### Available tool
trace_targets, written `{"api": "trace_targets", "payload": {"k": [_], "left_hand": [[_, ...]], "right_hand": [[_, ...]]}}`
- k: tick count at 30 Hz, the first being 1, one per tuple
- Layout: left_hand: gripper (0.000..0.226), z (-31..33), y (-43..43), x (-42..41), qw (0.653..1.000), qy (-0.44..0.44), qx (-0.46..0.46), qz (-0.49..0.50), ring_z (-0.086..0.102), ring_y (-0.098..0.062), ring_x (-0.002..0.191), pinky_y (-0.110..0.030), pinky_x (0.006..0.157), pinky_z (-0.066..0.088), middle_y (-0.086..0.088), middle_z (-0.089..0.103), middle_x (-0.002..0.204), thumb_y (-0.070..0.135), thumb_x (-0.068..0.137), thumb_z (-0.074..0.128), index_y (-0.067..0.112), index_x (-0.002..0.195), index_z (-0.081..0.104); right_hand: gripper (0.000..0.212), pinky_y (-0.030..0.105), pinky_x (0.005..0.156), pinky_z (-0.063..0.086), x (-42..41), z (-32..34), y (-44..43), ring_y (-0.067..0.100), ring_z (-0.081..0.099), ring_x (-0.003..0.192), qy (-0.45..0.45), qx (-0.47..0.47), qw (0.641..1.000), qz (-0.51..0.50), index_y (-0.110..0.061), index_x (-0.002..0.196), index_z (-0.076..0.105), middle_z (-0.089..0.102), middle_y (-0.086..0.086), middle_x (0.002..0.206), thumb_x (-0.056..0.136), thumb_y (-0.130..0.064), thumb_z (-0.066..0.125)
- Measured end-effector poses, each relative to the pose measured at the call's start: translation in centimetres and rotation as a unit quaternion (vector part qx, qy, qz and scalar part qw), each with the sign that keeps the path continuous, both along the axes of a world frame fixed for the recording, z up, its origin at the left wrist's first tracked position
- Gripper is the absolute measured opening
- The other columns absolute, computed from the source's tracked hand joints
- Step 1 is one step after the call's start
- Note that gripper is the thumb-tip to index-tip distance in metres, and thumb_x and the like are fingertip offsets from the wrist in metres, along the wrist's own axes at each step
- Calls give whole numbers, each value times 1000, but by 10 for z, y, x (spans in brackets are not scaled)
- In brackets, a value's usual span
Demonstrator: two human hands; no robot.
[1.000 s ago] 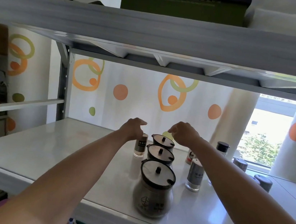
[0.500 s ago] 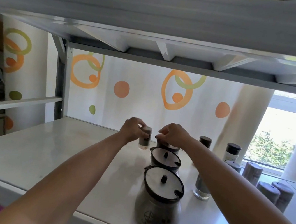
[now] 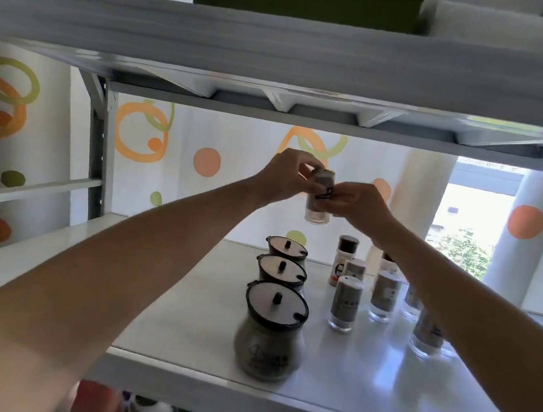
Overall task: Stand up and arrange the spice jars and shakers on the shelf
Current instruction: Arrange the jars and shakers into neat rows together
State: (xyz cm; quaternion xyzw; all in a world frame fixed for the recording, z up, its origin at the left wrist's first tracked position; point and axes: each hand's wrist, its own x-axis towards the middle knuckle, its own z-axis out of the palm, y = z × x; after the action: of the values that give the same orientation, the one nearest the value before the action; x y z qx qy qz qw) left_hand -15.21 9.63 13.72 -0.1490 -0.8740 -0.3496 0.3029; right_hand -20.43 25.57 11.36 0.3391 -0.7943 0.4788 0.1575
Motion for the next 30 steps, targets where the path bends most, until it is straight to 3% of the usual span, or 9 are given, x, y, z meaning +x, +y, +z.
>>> {"api": "trace_targets", "payload": {"k": [4, 7, 10, 12, 15, 18, 20, 24, 30], "left_hand": [[39, -13, 38, 14, 991, -45, -127, -16, 59, -17, 87, -30, 84, 48, -10, 68, 100, 14, 75, 77, -1, 109, 68], [33, -31, 60, 19, 981, -69, -179, -32, 61, -16, 87, -32, 83, 48, -11, 72, 104, 20, 77, 75, 2, 104, 72], [31, -40, 76, 28, 980, -69, -179, -47, 58, -11, 81, -26, 78, 44, -6, 73, 101, 22, 77, 73, 10, 106, 72], [30, -40, 83, 33, 982, -62, -170, -51, 59, -11, 79, -25, 75, 43, -6, 74, 96, 23, 76, 74, 11, 103, 73], [28, -38, 88, 39, 981, -57, -176, -49, 61, -16, 81, -30, 76, 46, -8, 74, 93, 23, 75, 74, 10, 100, 74], [28, -38, 87, 47, 979, -70, -186, -52, 65, -22, 86, -33, 78, 49, -8, 74, 92, 22, 74, 75, 9, 99, 75], [28, -43, 85, 52, 976, -88, -195, -50, 62, -17, 79, -31, 76, 48, -10, 74, 90, 22, 73, 77, 9, 98, 75], [31, -61, 83, 60, 961, -119, -249, -25, 57, -11, 74, -31, 75, 49, -3, 71, 85, 26, 70, 79, 11, 97, 74], [36, -80, 79, 65, 937, -146, -316, 23, 64, -14, 89, -23, 64, 41, 1, 72, 97, 34, 74, 76, 17, 105, 71]], "right_hand": [[30, 39, 76, 51, 21, -23, 44, 22, 60, 72, -27, 53, 998, -34, 7, 87, 70, 68, 15, 77, 65, -8, 82], [30, 40, 83, 53, 37, -51, 69, 21, 67, 79, -64, 50, 996, -36, 8, 90, 69, 73, 19, 84, 65, -4, 81], [23, 12, 64, 51, 52, -69, 84, -6, 61, 59, -57, 12, 998, -28, 4, 88, 70, 71, -5, 64, 67, -1, 79], [23, 5, 57, 44, 61, -73, 87, -9, 56, 54, -36, -14, 999, -31, 6, 88, 70, 70, 2, 68, 68, -1, 78], [21, 7, 59, 44, 69, -76, 90, -9, 55, 54, -18, -41, 998, -33, 3, 88, 71, 69, 8, 76, 69, -3, 78], [22, 10, 57, 45, 73, -81, 91, -7, 56, 53, -33, -32, 998, -47, -2, 87, 72, 67, -13, 60, 67, -8, 80], [25, 7, 55, 46, 76, -89, 91, -8, 59, 51, -59, -30, 997, -36, -1, 90, 71, 67, -16, 54, 67, -6, 80], [32, 15, 66, 54, 84, -114, 87, 6, 68, 68, -67, 13, 997, -39, 1, 95, 71, 73, 8, 83, 66, -7, 81], [24, 31, 81, 57, 88, -136, 77, 13, 70, 77, -100, 30, 994, -32, -16, 84, 69, 70, -3, 78, 64, -10, 82]]}}
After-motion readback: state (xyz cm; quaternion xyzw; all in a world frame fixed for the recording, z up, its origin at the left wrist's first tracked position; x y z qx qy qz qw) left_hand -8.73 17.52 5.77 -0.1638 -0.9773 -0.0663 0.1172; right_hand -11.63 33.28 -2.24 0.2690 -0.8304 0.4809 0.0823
